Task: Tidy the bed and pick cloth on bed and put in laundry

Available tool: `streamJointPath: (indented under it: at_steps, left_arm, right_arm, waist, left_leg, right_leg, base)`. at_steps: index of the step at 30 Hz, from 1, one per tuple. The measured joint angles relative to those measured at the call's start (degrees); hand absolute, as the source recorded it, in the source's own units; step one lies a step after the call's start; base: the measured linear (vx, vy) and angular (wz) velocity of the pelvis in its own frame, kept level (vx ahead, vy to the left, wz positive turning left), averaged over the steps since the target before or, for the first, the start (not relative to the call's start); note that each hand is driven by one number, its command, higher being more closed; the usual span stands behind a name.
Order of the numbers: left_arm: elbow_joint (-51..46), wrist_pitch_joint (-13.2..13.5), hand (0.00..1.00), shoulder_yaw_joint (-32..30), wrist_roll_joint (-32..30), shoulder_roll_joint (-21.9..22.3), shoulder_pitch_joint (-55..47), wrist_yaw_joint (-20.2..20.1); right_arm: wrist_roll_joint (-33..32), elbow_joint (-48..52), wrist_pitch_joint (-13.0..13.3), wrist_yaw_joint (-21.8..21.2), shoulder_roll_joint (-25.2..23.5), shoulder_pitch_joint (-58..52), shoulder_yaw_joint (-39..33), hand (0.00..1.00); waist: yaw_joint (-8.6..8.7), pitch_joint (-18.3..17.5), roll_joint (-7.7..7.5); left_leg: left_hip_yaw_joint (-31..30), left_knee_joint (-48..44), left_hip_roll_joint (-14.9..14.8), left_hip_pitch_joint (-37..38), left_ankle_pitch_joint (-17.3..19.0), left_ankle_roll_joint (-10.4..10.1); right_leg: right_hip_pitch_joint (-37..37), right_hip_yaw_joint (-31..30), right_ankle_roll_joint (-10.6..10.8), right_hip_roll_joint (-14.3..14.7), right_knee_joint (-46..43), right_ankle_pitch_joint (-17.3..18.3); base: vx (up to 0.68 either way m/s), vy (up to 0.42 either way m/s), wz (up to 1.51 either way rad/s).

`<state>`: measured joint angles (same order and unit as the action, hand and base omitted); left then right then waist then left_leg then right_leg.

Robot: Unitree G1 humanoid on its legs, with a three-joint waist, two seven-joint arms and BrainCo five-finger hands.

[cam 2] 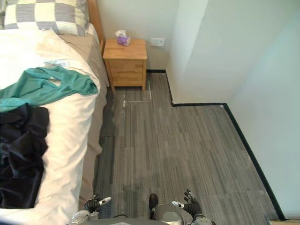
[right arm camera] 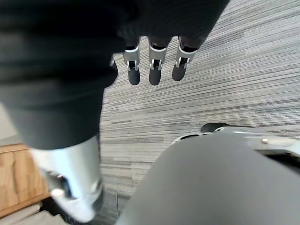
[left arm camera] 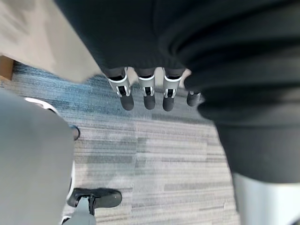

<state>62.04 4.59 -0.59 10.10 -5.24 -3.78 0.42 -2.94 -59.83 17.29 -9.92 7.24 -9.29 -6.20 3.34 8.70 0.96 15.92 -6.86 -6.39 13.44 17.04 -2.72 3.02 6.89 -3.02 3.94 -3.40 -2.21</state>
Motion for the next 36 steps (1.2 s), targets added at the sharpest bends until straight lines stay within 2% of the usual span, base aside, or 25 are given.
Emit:
streamJointPath:
  at_steps: [1,2,8,11,12,13,15,16,17,18,19,20,21,22,23,24,25,27,30,31,32,33,34,35,36]
  left_arm:
    - [0.0,-0.2,0.0,0.0,0.0,0.1,0.1,0.0]
    - [1.9,-3.0,0.0,-1.1,0.6,0.5,1.8,-0.5]
    - [2.2,-3.0,0.0,-0.9,0.6,0.4,1.9,-0.4]
    - [2.0,-3.1,0.0,-0.4,1.2,0.5,1.8,0.0]
    - [1.4,-3.1,0.0,-0.5,2.2,0.7,1.3,0.2]
    - [-0.6,-3.0,0.0,-0.5,3.0,0.4,0.0,0.7]
    - [-1.9,-2.7,0.0,-0.5,4.4,-0.2,-0.7,1.3]
    - [-3.2,-1.7,0.0,-0.8,5.2,-0.2,-1.7,1.7]
    - [-4.8,-1.1,0.0,-1.3,5.7,0.3,-2.5,2.0]
    - [-5.3,0.1,0.0,-2.3,6.8,1.3,-3.5,2.2]
    - [-6.7,1.2,0.0,-2.9,6.8,1.0,-3.8,2.0]
    - [-6.6,1.5,0.0,-2.9,6.5,1.3,-3.5,2.0]
    - [-6.7,1.8,0.0,-3.6,6.7,2.0,-3.5,1.6]
    - [-6.7,2.0,0.0,-3.9,6.7,2.1,-3.5,1.3]
    - [-6.8,2.5,0.0,-4.1,6.7,2.0,-3.5,0.9]
    - [-6.7,2.9,0.0,-4.0,6.7,1.9,-3.7,0.5]
    - [-6.7,3.2,0.0,-4.0,6.7,1.9,-3.8,0.3]
    - [-6.7,3.8,0.0,-3.6,6.9,2.1,-3.9,-0.2]
    - [-6.5,4.9,0.0,-3.4,9.2,2.2,-3.8,-0.5]
    - [-6.5,5.0,0.0,-3.4,9.4,2.2,-3.7,-0.6]
    - [-6.5,4.8,0.0,-3.6,9.5,2.1,-3.4,-0.5]
    - [-6.5,4.6,0.0,-3.7,9.2,1.5,-3.4,-0.4]
    - [-6.5,4.4,0.0,-3.5,8.4,0.3,-3.6,-0.4]
    - [-6.4,4.4,0.0,-3.4,7.9,0.3,-3.3,-0.4]
    - [-5.6,4.0,0.0,-3.5,6.5,0.2,-2.2,-0.2]
  right_arm:
    - [0.1,0.0,-0.2,0.1,0.1,0.2,0.1,0.0]
    - [3.2,-0.8,-2.6,2.9,0.6,0.5,0.1,0.0]
    - [2.8,-0.9,-2.6,2.8,0.6,0.5,0.7,0.0]
    - [-1.6,-0.8,-3.3,2.7,0.3,0.4,-0.2,0.0]
    - [-3.4,-0.7,-3.9,2.4,0.3,0.4,-0.3,0.0]
    - [-5.6,-0.7,-4.6,1.8,0.2,0.2,-0.4,0.0]
    - [-7.8,-0.7,-4.6,1.0,0.1,-0.7,-0.7,0.0]
    - [-10.8,-0.6,-4.6,0.2,0.3,-2.2,-1.0,0.0]
    - [-12.8,-0.7,-4.6,-0.4,0.8,-2.9,-1.5,0.0]
    - [-14.8,-0.7,-4.9,-1.2,1.6,-2.9,-1.6,0.0]
    - [-15.7,-0.5,-5.0,-1.9,2.1,-1.9,-1.6,0.0]
    - [-15.9,-0.6,-5.1,-2.3,2.4,-1.6,-2.2,0.0]
    - [-15.9,-0.6,-5.0,-2.5,2.5,-0.2,-3.5,0.0]
    - [-15.9,-0.7,-5.0,-2.7,2.6,0.5,-4.5,0.0]
    - [-15.9,-0.6,-5.0,-2.9,2.3,1.1,-5.9,0.0]
    - [-15.9,-0.6,-5.0,-3.1,1.7,1.0,-6.7,0.0]
    - [-15.9,-0.5,-5.0,-3.3,1.6,1.0,-6.9,0.0]
    - [-15.3,-0.4,-5.0,-3.5,1.4,-0.9,-8.2,0.0]
    - [-13.4,-0.5,-5.0,-3.5,1.2,-2.0,-9.2,0.0]
    - [-12.9,-0.5,-4.9,-3.5,1.2,-1.8,-9.2,0.0]
    - [-12.3,-0.4,-4.8,-3.5,1.1,-1.6,-9.1,0.0]
    - [-11.3,-0.1,-4.8,-3.5,0.2,-1.6,-9.1,0.0]
    - [-11.3,-0.2,-4.7,-3.6,-0.4,-2.0,-9.2,0.0]
    - [-11.4,-0.3,-4.5,-3.6,-0.9,-2.4,-9.4,0.0]
    - [-11.4,0.2,-4.4,-3.9,-1.9,-1.5,-9.3,0.0]
  waist:
    - [-0.51,0.1,0.3]
    - [-0.65,1.3,0.22]
    - [-0.31,0.8,-0.15]
    - [0.43,0.8,-0.01]
    - [0.27,0.8,-0.03]
    - [0.45,1.0,0.01]
    - [0.59,1.0,-0.84]
    - [0.96,1.3,-0.12]
    - [0.93,1.1,1.22]
    - [0.25,1.4,2.57]
    - [-1.03,2.1,2.13]
    - [-1.04,2.6,2.79]
    - [-1.13,2.9,3.47]
    - [-1.23,3.2,3.42]
    - [-1.43,3.5,3.14]
    - [-1.25,3.6,3.07]
    - [-1.11,3.6,3.1]
    - [-1.01,4.1,4.08]
    - [-1.08,4.1,4.67]
    - [-1.2,3.9,4.29]
    - [-1.36,3.6,3.0]
    - [-1.59,2.1,0.96]
    - [-1.94,-0.3,-1.44]
    - [-2.07,-0.8,-2.07]
    - [-2.19,-0.7,-2.99]
  left_leg:
    - [0.9,-0.4,-0.2,0.0,-0.2,-0.3]
    - [2.4,-5.9,-0.5,1.9,-0.5,-1.0]
    - [2.2,-4.5,0.9,1.5,-2.3,-1.0]
    - [2.5,-2.1,0.8,0.9,-2.6,-1.2]
    - [3.2,-3.1,0.6,-0.1,-2.6,-1.2]
    - [4.5,-8.6,0.0,-3.1,-2.5,-1.4]
    - [6.0,-18.7,-1.4,-7.0,-2.1,-2.3]
    - [6.5,-32.1,-4.7,-12.2,-3.5,-2.8]
    - [5.5,-41.0,-7.4,-16.2,-7.6,-0.6]
    - [3.2,-48.6,-9.5,-20.4,-16.4,3.4]
    - [1.7,-54.2,-9.2,-23.7,-22.4,2.8]
    - [0.4,-55.4,-8.4,-24.7,-16.6,0.9]
    - [-0.6,-52.8,-5.2,-26.2,-8.0,0.7]
    - [-0.8,-49.5,-3.7,-26.6,-6.0,0.8]
    - [-0.5,-40.5,-0.9,-26.5,-4.0,0.4]
    - [-0.1,-29.7,0.7,-26.1,-4.4,-0.5]
    - [0.7,-24.2,1.0,-25.8,-5.1,-1.1]
    - [2.8,-5.9,0.1,-25.7,-10.5,-1.9]
    - [4.9,-1.1,-2.9,-27.6,-13.2,-1.6]
    - [5.4,-1.2,-2.9,-27.6,-14.6,0.0]
    - [6.2,-2.4,-2.1,-27.8,-16.5,1.5]
    - [8.0,-4.8,-0.6,-28.5,-17.3,2.8]
    - [9.5,-7.6,2.2,-28.7,-17.0,3.8]
    - [10.2,-7.9,3.6,-28.1,-15.1,5.7]
    - [9.9,-9.5,5.2,-27.4,-12.3,8.1]
  right_leg:
    - [-0.5,-0.4,-0.2,0.4,1.1,-0.5]
    - [-7.6,-1.8,1.0,-0.4,9.4,-3.3]
    - [-6.8,-2.7,1.3,-1.5,9.3,-3.4]
    - [-5.0,-1.1,1.5,-1.5,8.8,-3.5]
    - [-2.9,-1.0,1.3,-1.5,6.3,-2.2]
    - [0.5,0.3,1.2,-2.5,-0.6,2.3]
    - [2.5,2.8,0.8,-4.6,-6.8,6.4]
    - [2.1,4.2,0.2,-4.7,-9.3,8.9]
    - [1.0,5.0,-0.2,-4.1,-8.9,9.3]
    - [-1.6,6.2,-0.6,-3.7,-7.1,9.6]
    - [-2.4,5.6,-1.8,-5.6,-9.2,9.8]
    - [-2.7,4.3,-2.2,-5.2,-10.0,10.3]
    - [-3.3,1.4,-2.7,-5.1,-10.1,10.6]
    - [-3.6,0.0,-2.8,-5.1,-10.1,10.8]
    - [-4.6,-2.1,-3.0,-5.1,-10.1,11.2]
    - [-5.4,-3.7,-2.8,-4.7,-10.0,12.1]
    - [-6.0,-4.6,-2.7,-4.3,-9.8,12.5]
    - [-9.6,-5.7,-2.8,-2.1,-6.5,12.8]
    - [-11.6,-5.6,-1.8,-0.2,-5.8,15.4]
    - [-11.6,-5.6,-1.6,-0.6,-7.2,17.3]
    - [-11.3,-5.6,-1.1,-2.3,-9.2,19.7]
    - [-10.1,-5.5,-0.7,-5.4,-11.5,22.4]
    - [-10.5,-4.7,0.2,-9.4,-13.5,25.5]
    - [-9.1,-3.8,2.2,-10.8,-19.4,26.2]
    - [-3.6,-0.4,3.9,-14.2,-33.0,23.7]
  base:
    - [0.08,-0.047,-0.33]
    - [0.05,0.029,-0.24]
    - [0.02,0.043,-0.07]
    - [-0.02,0.039,0.16]
    - [-0.09,-0.009,0.05]
    - [-0.1,-0.036,0.11]
    - [-0.07,-0.074,0.34]
    - [-0.02,-0.113,0.34]
    - [0.03,-0.112,0.09]
    - [0.22,-0.046,-0.56]
    - [0.22,0.012,-0.74]
    - [0.24,0.029,-1.02]
    - [0.1,0.013,-0.86]
    - [0.13,0.009,-1.16]
    - [0.14,0.004,-1.08]
    - [0.13,0.0,-0.97]
    - [0.16,-0.001,-0.7]
    - [0.23,0.014,-0.42]
    - [0.35,0.086,-0.26]
    - [0.43,0.149,-0.25]
    - [0.49,0.169,-0.32]
    - [0.64,0.225,-0.3]
    - [0.75,0.198,-0.26]
    - [0.77,0.17,-0.08]
    - [0.79,0.16,0.19]
